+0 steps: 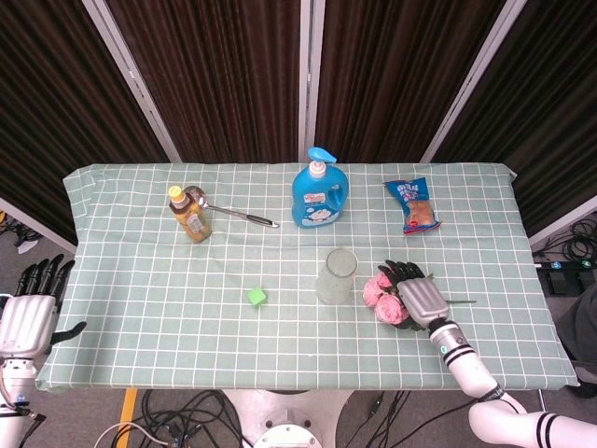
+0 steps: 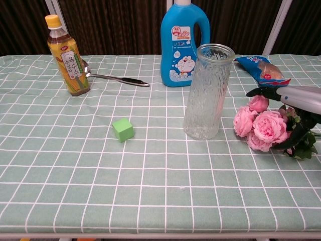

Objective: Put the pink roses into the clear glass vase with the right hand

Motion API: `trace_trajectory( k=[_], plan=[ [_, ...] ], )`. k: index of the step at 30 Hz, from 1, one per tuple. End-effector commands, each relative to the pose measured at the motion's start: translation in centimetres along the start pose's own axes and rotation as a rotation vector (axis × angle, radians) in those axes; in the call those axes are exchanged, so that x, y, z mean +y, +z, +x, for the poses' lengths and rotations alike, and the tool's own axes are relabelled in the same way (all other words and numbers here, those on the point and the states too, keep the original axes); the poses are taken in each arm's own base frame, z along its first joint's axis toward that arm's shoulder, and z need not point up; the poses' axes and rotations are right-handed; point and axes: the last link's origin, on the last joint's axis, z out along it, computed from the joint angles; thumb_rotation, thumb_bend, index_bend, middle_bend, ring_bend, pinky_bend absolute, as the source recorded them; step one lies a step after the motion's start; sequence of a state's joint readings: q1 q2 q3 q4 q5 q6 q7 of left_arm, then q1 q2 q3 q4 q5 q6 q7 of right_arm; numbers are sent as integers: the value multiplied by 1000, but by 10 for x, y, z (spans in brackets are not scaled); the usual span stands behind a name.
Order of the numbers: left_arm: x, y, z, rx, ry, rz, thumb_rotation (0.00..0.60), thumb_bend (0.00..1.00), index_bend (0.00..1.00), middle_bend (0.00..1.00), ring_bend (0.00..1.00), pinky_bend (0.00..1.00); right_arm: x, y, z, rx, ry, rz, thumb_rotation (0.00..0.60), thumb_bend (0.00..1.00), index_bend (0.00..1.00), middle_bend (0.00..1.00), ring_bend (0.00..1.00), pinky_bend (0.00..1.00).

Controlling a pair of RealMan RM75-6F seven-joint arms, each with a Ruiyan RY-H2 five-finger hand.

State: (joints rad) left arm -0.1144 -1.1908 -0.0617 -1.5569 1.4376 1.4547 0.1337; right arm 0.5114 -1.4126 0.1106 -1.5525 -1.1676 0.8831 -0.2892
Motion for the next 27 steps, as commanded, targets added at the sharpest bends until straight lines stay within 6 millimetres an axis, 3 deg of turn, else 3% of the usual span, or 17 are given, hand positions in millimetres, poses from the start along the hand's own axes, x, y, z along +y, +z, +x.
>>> trace_trajectory(
  k=[1, 8, 13, 17, 19, 27],
  plan=[
    [-2, -1, 1, 3, -2, 4, 600, 0, 75, 0, 0, 75, -2, 7, -5, -10, -3, -5, 600, 1, 0, 0, 0, 0],
    [-4, -4, 4, 17, -4, 8, 600, 0, 75, 0, 0, 75, -3, 18, -14, -8, 8, -32, 600, 51, 0, 10, 0, 0],
    [-5, -4, 1, 6, -5, 9, 600, 0, 75, 0, 0, 75, -1, 21, -19, 27, 10, -53, 600, 103, 0, 145, 0, 0],
    [-4, -4, -1, -2, -3, 6, 600, 0, 75, 0, 0, 75, 1, 23, -21, 37, 26, -65, 600, 137, 3, 185, 0, 0],
    [-4, -4, -1, 0, -4, 7, 600, 0, 75, 0, 0, 75, 2, 25, -21, 47, 29, -69, 600, 153, 48, 220, 0, 0],
    [-4, -5, 0, 0, -4, 7, 600, 0, 75, 0, 0, 75, 3, 25, -20, 101, 45, -65, 600, 208, 410, 415, 39, 0]
  ],
)
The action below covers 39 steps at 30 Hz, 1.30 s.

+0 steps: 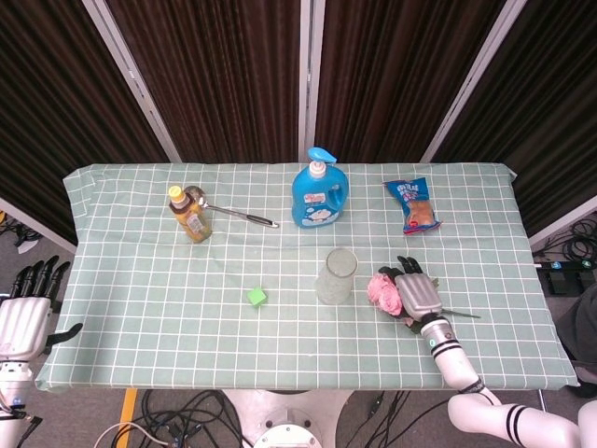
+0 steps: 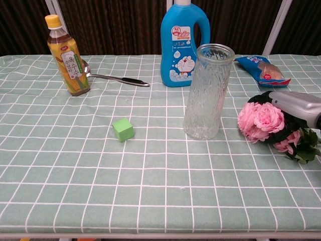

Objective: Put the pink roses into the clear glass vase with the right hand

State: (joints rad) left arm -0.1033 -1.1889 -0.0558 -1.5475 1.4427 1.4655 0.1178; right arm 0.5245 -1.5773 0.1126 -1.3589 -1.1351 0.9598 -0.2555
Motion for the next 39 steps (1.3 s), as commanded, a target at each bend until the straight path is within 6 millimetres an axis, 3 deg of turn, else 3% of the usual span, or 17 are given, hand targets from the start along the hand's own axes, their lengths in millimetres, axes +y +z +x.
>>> trace_trajectory(
  k=[1, 6, 12, 16, 25, 29, 33, 39],
  plan=[
    [0, 0, 0, -3, -1, 1, 600, 0, 75, 0, 0, 75, 1, -1, 2, 37, 14, 3, 600, 212, 454, 445, 66, 0],
    [1, -1, 0, -3, -3, -3, 600, 0, 76, 0, 0, 75, 8, -3, 6, 62, 38, -2, 600, 218, 547, 505, 132, 0],
    [1, 0, 0, -6, -2, -5, 600, 0, 77, 0, 0, 75, 15, -10, 35, 164, 93, 12, 600, 233, 567, 517, 133, 0],
    [2, 0, 1, -5, 0, -9, 600, 0, 78, 0, 0, 75, 16, -22, 73, 276, 141, 50, 600, 233, 570, 519, 133, 0],
    [8, 0, 1, -14, 16, -24, 600, 0, 79, 0, 0, 75, -6, -59, 187, 565, 275, 182, 600, 232, 571, 519, 150, 0],
    [10, 1, 2, -12, 20, -23, 600, 0, 79, 0, 0, 75, -17, -69, 223, 640, 295, 221, 600, 233, 571, 519, 150, 0],
    [13, 2, 3, -7, 24, -28, 600, 0, 79, 0, 0, 75, -31, -75, 243, 702, 372, 286, 600, 231, 574, 519, 150, 0],
    [13, 2, 2, -11, 31, -25, 600, 0, 79, 0, 0, 73, -58, -74, 252, 783, 639, 434, 600, 230, 575, 535, 162, 0]
  ],
)
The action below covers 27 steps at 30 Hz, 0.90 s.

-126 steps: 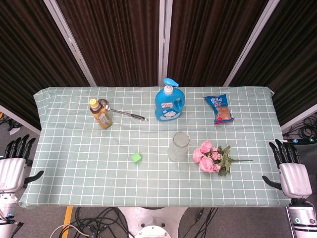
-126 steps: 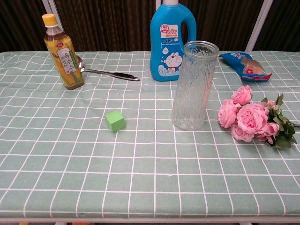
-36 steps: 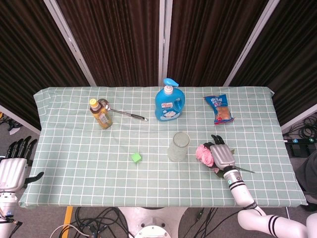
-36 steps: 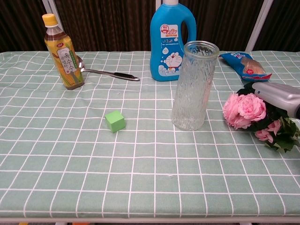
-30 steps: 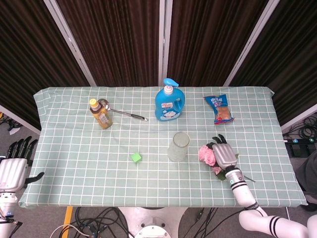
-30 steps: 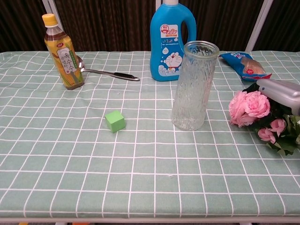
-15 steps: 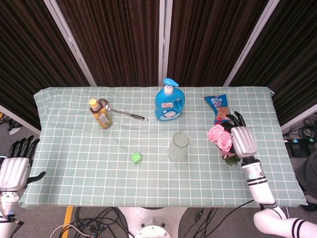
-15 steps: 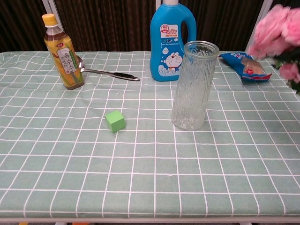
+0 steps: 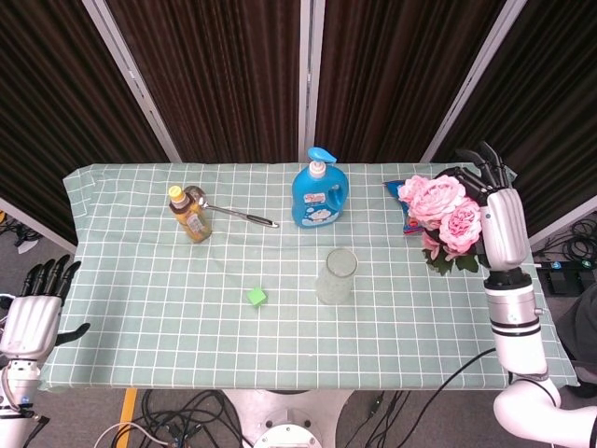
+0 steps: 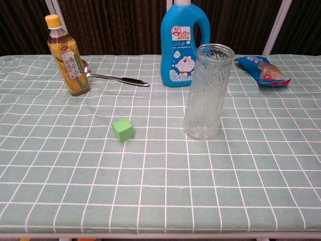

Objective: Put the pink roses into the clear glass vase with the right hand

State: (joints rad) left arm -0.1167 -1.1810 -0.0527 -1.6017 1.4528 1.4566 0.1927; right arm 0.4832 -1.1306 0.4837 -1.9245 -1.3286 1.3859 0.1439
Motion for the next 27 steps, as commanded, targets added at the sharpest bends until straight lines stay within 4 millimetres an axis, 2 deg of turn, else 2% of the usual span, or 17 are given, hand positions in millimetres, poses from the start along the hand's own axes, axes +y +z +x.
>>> trace_trajectory(
  k=[1, 8, 17, 27],
  plan=[
    [-1, 0, -1, -4, 0, 8, 600, 0, 79, 0, 0, 72, -19, 6, -7, 78, 233, 44, 600, 230, 574, 538, 168, 0],
    [-5, -2, -2, -2, -4, 19, 600, 0, 79, 0, 0, 70, -34, 11, -20, 136, 471, 92, 600, 219, 574, 539, 169, 0],
    [-10, -1, -8, -13, -6, 34, 600, 0, 80, 0, 0, 70, -29, 8, -48, 85, 675, 73, 600, 191, 574, 539, 170, 0],
    [-13, -2, -7, 5, -13, 29, 600, 0, 81, 0, 0, 67, -19, 9, -83, 81, 715, 148, 600, 173, 575, 539, 170, 0]
  ],
)
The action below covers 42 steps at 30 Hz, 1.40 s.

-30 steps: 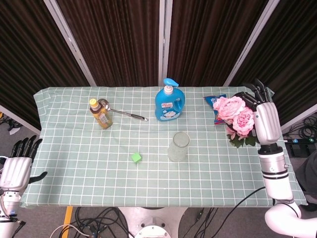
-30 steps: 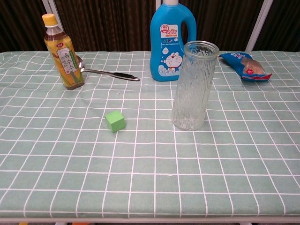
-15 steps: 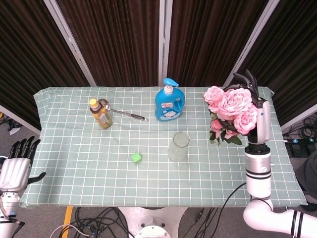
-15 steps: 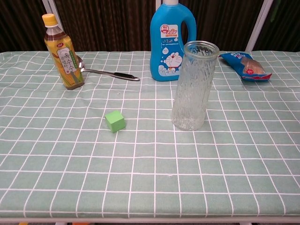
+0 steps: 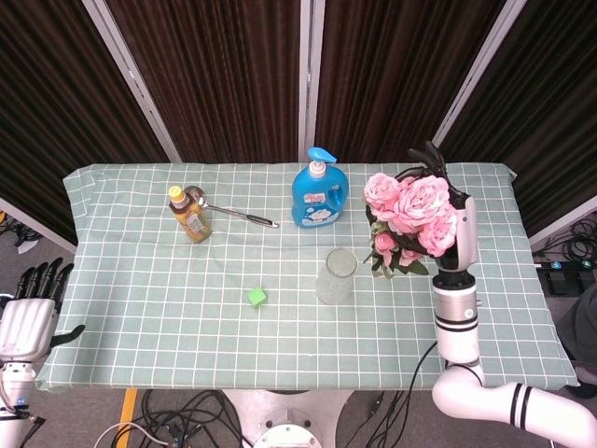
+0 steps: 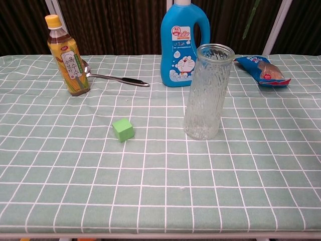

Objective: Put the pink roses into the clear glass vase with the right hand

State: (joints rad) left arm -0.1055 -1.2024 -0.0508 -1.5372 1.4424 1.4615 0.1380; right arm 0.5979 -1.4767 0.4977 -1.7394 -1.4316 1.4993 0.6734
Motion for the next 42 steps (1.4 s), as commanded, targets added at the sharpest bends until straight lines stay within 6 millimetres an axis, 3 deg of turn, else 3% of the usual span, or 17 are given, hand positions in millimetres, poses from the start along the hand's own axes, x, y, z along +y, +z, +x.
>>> trace_trajectory(
  k=[1, 15, 27, 42],
  plan=[
    [-2, 1, 1, 8, 2, 3, 600, 0, 81, 0, 0, 67, 12, -1, -14, -31, 17, 19, 600, 173, 575, 539, 170, 0],
    [-14, 3, -3, 12, -3, 18, 600, 0, 81, 0, 0, 66, 42, -6, -40, -64, 30, 8, 600, 167, 575, 539, 170, 0],
    [-15, 2, -3, 9, -6, 13, 600, 0, 81, 0, 0, 65, 92, -20, -50, -125, -4, -113, 600, 152, 578, 538, 169, 0],
    [-18, 1, -6, 5, 2, 16, 600, 0, 82, 0, 0, 64, 107, -33, -54, -193, -5, -136, 600, 98, 458, 502, 123, 0]
  ],
)
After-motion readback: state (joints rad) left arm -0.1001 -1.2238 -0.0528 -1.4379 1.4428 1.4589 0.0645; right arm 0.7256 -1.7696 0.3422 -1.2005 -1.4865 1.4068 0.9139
